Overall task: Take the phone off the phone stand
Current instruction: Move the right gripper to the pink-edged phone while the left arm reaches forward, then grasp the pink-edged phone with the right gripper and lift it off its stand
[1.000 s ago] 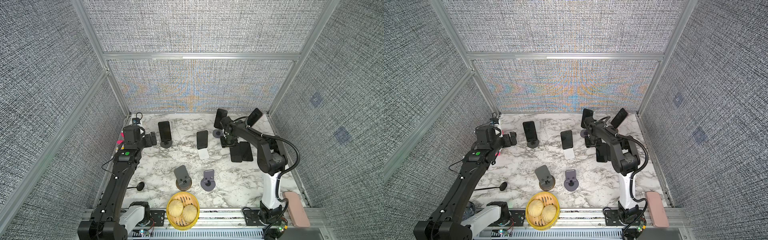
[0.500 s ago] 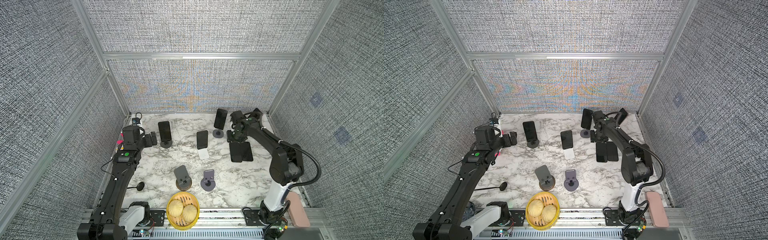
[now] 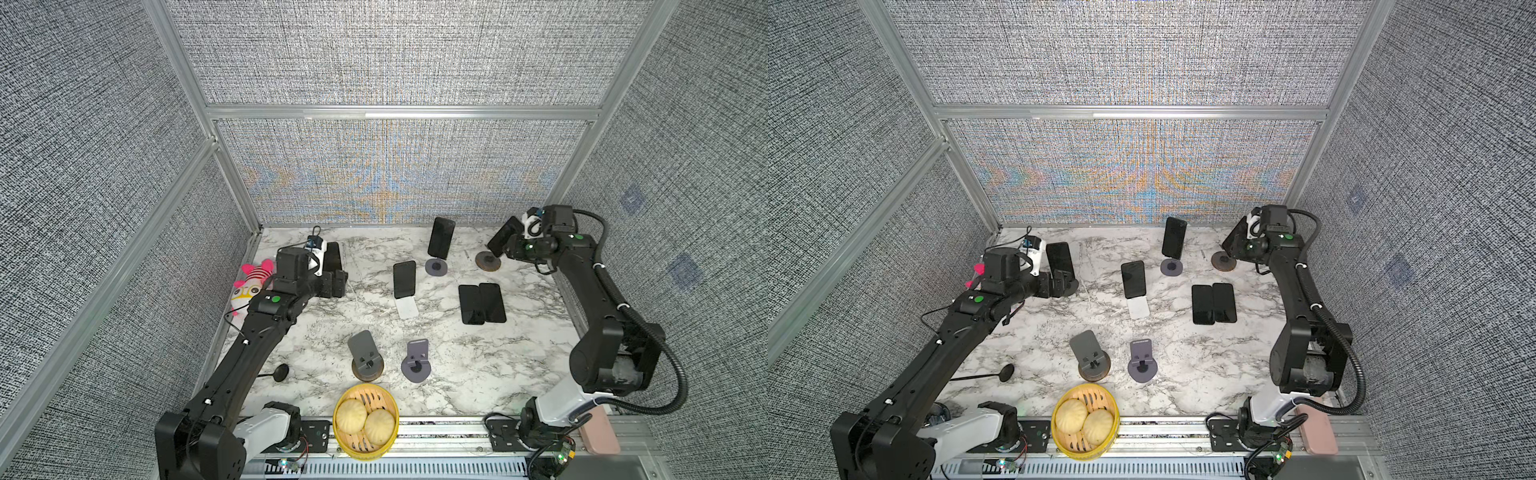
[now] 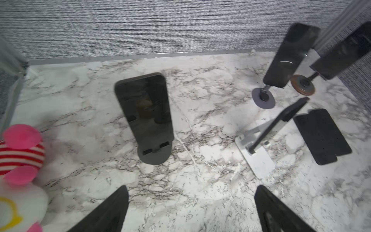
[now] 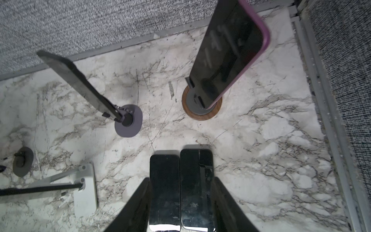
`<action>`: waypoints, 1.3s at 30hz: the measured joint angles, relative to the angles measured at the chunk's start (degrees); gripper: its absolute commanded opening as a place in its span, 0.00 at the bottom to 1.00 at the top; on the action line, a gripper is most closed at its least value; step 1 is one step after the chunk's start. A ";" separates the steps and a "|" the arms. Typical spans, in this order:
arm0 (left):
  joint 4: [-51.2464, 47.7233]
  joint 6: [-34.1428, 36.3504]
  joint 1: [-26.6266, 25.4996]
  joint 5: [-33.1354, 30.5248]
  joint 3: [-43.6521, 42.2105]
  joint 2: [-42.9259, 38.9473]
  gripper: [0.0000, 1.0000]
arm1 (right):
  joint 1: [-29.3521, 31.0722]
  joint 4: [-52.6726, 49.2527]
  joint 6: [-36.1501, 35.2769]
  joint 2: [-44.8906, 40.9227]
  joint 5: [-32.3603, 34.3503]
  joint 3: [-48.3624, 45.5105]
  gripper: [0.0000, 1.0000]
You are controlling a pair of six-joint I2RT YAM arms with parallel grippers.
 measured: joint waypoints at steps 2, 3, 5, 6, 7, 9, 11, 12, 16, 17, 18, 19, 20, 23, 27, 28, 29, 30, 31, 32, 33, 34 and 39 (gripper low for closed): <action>-0.72 -0.92 -3.43 0.13 1.46 0.15 0.99 | -2.12 0.98 0.02 1.22 -1.31 0.04 0.50; -1.16 -1.31 -5.75 0.44 2.67 0.52 0.99 | -2.91 1.31 0.00 2.08 -1.70 0.20 0.50; -1.73 -1.81 -9.60 1.33 5.01 1.77 0.99 | -3.89 2.25 -0.07 3.65 -3.06 0.68 0.47; -1.86 -2.19 -11.23 1.36 6.19 2.64 0.99 | -4.46 3.06 -0.13 4.52 -4.07 1.01 0.45; -1.86 -2.60 -12.52 1.36 7.15 3.61 0.99 | -5.16 3.93 -0.09 5.57 -5.11 1.57 0.43; -1.81 -3.65 -14.60 1.42 8.70 5.55 0.99 | -6.21 5.29 -0.07 7.65 -6.99 3.06 0.42; -1.49 -3.82 -16.57 1.53 10.08 7.67 0.99 | -6.51 6.25 -0.09 9.81 -8.20 4.94 0.39; -1.29 -3.98 -17.51 1.75 10.73 8.72 0.99 | -6.40 6.93 -0.15 10.71 -8.96 5.62 0.38; 0.72 -4.09 -19.30 2.29 12.31 11.74 0.99 | -6.25 9.55 -0.22 14.47 -11.39 7.91 0.37; 1.07 -4.22 -19.56 2.16 12.72 12.46 0.99 | -6.34 9.57 -0.24 15.58 -11.78 8.81 0.37; 1.11 -4.22 -19.65 2.01 13.16 13.05 0.99 | -6.36 9.79 -0.24 16.63 -12.04 9.73 0.37; 1.09 -4.24 -19.78 1.88 13.53 13.49 0.99 | -6.38 10.03 -0.24 17.27 -12.04 10.21 0.37; 1.07 -4.26 -19.91 1.62 14.03 13.94 0.99 | -6.45 10.27 -0.22 17.77 -12.07 10.56 0.36; 1.05 -4.26 -20.04 1.22 15.04 14.73 0.99 | -6.45 11.08 -0.20 18.97 -12.13 11.28 0.36; 1.03 -4.26 -20.04 0.83 15.76 16.06 0.99 | -6.40 12.39 -0.04 21.03 -12.68 12.20 0.35; 1.01 -4.26 -20.04 0.83 16.04 16.59 0.99 | -6.40 12.57 -0.04 21.59 -12.94 12.63 0.33; 1.03 -4.37 -20.04 0.83 16.35 17.09 0.99 | -6.40 12.94 -0.02 22.05 -13.14 12.87 0.32; 1.03 -4.63 -20.04 0.83 16.61 17.62 0.99 | -6.40 13.25 -0.02 22.38 -13.35 13.09 0.31; 1.05 -4.66 -20.04 0.83 16.85 18.05 0.99 | -6.40 13.46 0.00 22.62 -13.51 13.25 0.31; 1.07 -4.66 -20.09 0.85 17.00 18.49 0.99 | -6.40 13.68 0.04 22.88 -13.70 13.46 0.30; 1.03 -4.66 -20.09 0.87 17.22 18.86 0.99 | -6.40 13.99 0.24 23.12 -13.84 13.57 0.30; 1.05 -4.68 -20.11 0.92 17.49 19.28 0.99 | -6.40 14.12 0.39 23.37 -14.08 13.77 0.28; 1.09 -5.07 -20.37 1.01 18.23 20.46 0.99 | -6.36 14.21 0.42 23.93 -14.45 14.14 0.19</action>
